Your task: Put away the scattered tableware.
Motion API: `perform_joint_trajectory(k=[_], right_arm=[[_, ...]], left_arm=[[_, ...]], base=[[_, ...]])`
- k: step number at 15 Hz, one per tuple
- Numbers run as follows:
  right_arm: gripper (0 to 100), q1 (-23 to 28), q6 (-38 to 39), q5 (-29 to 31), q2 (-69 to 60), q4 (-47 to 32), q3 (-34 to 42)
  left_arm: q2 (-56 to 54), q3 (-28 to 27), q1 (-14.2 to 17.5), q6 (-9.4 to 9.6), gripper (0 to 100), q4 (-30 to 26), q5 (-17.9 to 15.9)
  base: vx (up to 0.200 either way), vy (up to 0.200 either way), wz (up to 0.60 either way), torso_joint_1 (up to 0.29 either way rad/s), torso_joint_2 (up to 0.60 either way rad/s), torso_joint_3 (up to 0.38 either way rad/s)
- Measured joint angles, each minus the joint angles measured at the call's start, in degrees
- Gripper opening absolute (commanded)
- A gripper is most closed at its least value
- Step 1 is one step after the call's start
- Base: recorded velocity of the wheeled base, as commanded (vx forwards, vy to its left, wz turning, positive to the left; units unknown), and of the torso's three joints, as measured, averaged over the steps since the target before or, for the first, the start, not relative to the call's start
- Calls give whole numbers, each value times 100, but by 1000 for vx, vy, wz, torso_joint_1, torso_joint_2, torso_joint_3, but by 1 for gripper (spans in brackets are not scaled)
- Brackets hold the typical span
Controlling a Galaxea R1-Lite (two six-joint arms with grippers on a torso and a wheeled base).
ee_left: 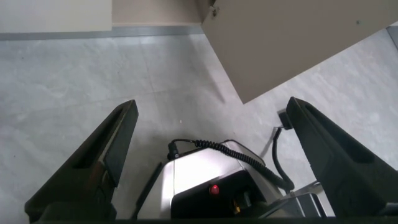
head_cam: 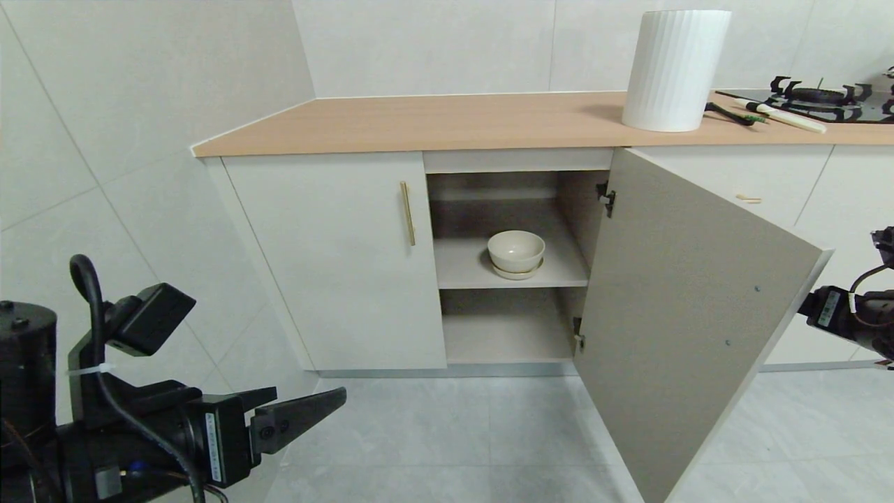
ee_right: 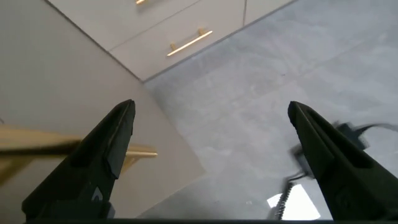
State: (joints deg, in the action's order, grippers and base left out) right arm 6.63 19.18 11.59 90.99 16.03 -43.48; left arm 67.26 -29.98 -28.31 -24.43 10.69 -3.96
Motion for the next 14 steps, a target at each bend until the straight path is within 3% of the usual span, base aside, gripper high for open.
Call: perform_joint_trajectory(k=[14], right_arm=[[100,-1402,672,-21,107,24,49]], left_arm=[[-12,-10,-2,-6,100,1,9]], base=[[0,0,0,0,0,0]])
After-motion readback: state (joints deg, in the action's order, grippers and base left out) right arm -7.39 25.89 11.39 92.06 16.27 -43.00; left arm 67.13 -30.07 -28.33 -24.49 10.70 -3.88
